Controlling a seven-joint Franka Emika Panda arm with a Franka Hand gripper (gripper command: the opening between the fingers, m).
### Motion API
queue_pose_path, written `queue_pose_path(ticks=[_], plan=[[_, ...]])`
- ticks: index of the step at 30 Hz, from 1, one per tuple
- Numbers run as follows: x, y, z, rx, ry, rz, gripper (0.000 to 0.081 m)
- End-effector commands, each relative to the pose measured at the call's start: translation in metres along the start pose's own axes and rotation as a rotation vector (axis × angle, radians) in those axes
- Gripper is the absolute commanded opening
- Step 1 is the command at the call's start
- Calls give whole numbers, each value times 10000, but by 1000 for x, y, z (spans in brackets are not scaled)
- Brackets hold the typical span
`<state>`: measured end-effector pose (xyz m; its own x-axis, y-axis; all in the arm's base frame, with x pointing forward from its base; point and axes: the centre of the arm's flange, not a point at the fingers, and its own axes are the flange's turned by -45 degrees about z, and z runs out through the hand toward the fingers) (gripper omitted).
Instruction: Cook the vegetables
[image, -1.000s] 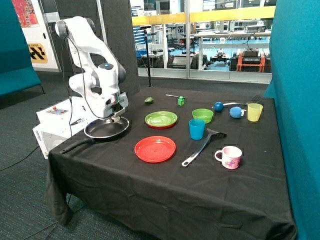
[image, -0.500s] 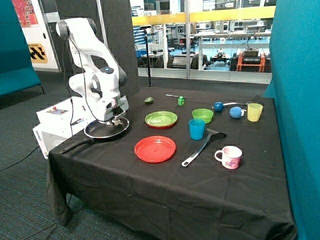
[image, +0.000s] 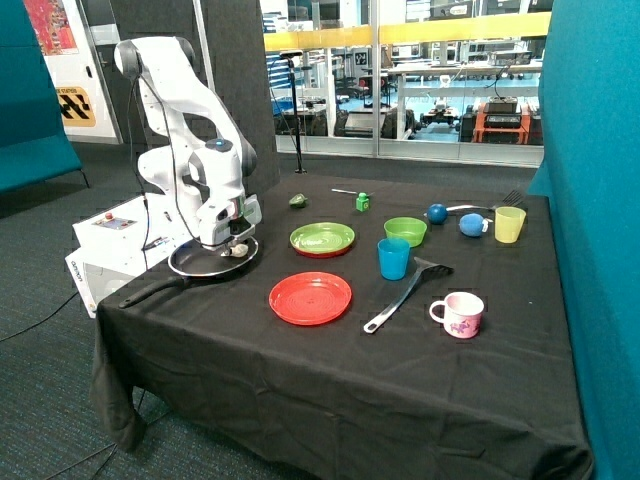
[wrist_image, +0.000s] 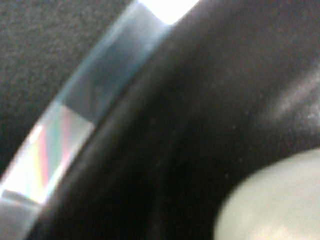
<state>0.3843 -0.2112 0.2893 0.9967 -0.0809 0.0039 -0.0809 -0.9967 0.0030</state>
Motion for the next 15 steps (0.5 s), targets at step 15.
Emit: queue_pose_path(ticks=[15], plan=[[6,-2,-27,30,-39,-171,808]])
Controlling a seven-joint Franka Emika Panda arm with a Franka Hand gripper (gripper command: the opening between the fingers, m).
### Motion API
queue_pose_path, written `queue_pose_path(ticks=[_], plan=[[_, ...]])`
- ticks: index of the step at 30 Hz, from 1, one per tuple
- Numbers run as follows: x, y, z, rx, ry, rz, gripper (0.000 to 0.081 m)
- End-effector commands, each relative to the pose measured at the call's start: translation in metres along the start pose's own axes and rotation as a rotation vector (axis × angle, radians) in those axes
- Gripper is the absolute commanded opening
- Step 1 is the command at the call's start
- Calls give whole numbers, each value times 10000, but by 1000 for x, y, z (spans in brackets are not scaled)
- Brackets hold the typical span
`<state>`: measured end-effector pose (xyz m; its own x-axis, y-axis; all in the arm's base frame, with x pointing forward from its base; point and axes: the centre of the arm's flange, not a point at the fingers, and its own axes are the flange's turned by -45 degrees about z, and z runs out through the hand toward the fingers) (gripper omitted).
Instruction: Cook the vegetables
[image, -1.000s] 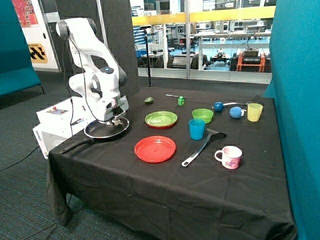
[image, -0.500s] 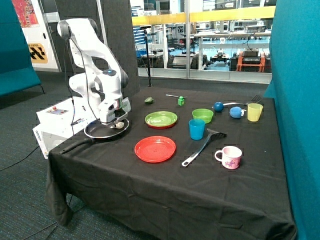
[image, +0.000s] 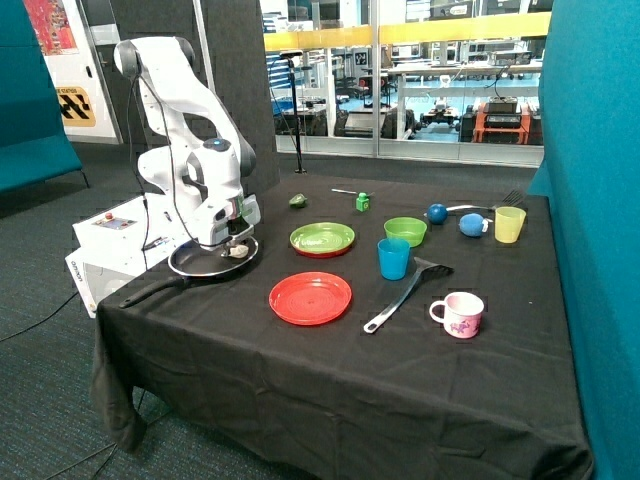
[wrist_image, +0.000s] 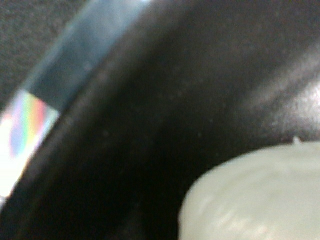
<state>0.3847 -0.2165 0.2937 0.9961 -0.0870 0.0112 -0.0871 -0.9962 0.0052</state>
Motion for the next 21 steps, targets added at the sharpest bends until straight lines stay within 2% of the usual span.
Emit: queue_pose_path(ticks=[1,6,11,16,21], plan=[[6,-9,-24,53,-111,-233,808],[11,-27,-41,55,-110,-590,806],[15,-46,-50,59,-109,-1187,782],[18,-65,-55,60,-108,-1473,756],[24,-98,-63,64,-106,-2268,727]])
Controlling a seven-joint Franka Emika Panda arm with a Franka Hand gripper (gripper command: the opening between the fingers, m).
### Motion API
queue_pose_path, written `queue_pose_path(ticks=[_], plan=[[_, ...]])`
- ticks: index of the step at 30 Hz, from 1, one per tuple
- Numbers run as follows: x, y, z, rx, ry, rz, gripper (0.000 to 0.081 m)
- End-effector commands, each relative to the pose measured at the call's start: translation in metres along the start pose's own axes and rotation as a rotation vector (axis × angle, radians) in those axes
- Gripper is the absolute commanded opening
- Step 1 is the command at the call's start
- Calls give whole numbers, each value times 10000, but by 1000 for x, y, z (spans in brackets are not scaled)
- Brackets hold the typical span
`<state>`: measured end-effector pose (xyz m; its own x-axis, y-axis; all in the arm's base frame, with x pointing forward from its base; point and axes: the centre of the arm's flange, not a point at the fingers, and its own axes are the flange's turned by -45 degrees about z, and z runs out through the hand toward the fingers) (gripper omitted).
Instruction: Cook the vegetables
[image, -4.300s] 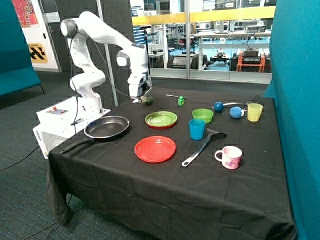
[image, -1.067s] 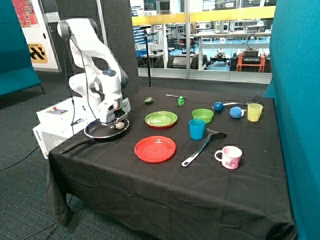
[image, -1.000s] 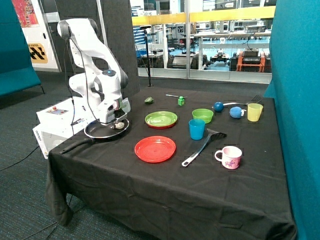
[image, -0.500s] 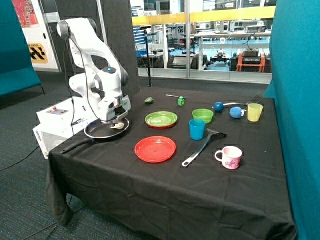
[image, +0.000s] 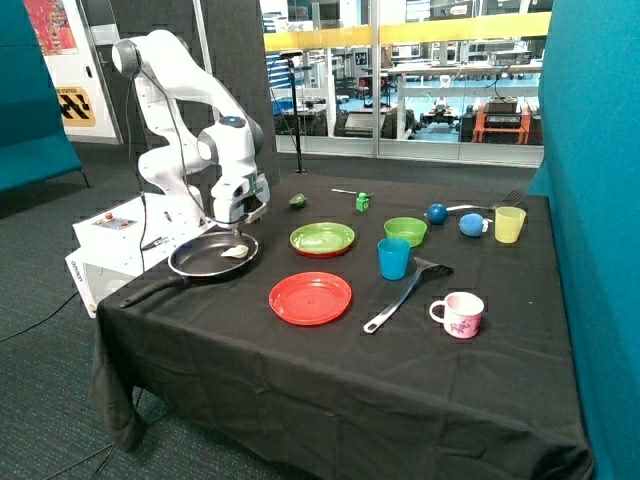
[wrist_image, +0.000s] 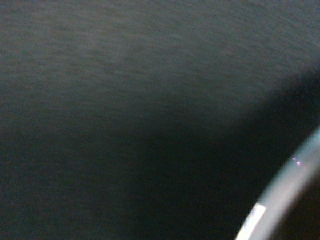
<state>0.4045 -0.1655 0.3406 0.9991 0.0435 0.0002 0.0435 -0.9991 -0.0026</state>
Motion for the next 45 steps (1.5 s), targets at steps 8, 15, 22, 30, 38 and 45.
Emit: queue_pose_path(ticks=[8,15,22,30,38,45], plan=[[21,-86,-17,-25,-4,-1903,703],[26,-123,-18,-25,-5,-2764,693],[25,-150,-21,-25,-6,-3304,690],[34,-167,-31,-25,-6,-3081,687],[40,-192,-44,-25,-5,-2765,687],[43,-226,-49,-25,-6,-2987,690]])
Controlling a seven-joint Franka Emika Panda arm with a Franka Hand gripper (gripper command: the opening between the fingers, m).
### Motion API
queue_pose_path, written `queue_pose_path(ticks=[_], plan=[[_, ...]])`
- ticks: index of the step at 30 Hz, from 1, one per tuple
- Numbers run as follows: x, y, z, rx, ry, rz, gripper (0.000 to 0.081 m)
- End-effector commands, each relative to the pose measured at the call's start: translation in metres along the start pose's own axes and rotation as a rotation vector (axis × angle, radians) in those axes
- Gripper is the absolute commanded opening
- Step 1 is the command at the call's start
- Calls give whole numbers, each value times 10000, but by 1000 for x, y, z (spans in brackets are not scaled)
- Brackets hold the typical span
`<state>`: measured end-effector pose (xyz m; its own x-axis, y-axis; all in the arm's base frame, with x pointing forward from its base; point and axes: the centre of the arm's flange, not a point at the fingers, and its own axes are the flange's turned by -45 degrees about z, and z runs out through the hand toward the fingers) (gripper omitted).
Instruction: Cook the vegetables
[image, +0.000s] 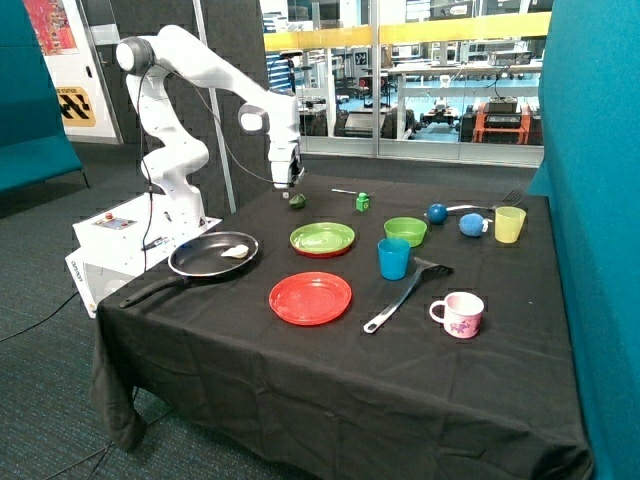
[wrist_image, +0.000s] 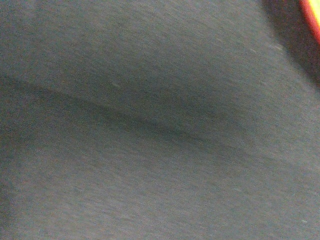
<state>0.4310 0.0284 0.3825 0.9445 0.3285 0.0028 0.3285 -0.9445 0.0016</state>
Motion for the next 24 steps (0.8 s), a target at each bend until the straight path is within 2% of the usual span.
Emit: queue_pose_path(ticks=[1,5,8,11,14,17,20,24], plan=[[20,-34,-7,16,-28,-265,690],[28,-42,-5,17,-27,-712,687],[37,-50,1,18,-27,-1570,684],[40,-55,2,18,-26,-1777,676],[41,-62,3,18,-26,-2080,622],[39,-77,5,19,-26,-2753,625],[38,-82,5,19,-26,-2805,621],[28,-98,3,20,-25,-3542,629]])
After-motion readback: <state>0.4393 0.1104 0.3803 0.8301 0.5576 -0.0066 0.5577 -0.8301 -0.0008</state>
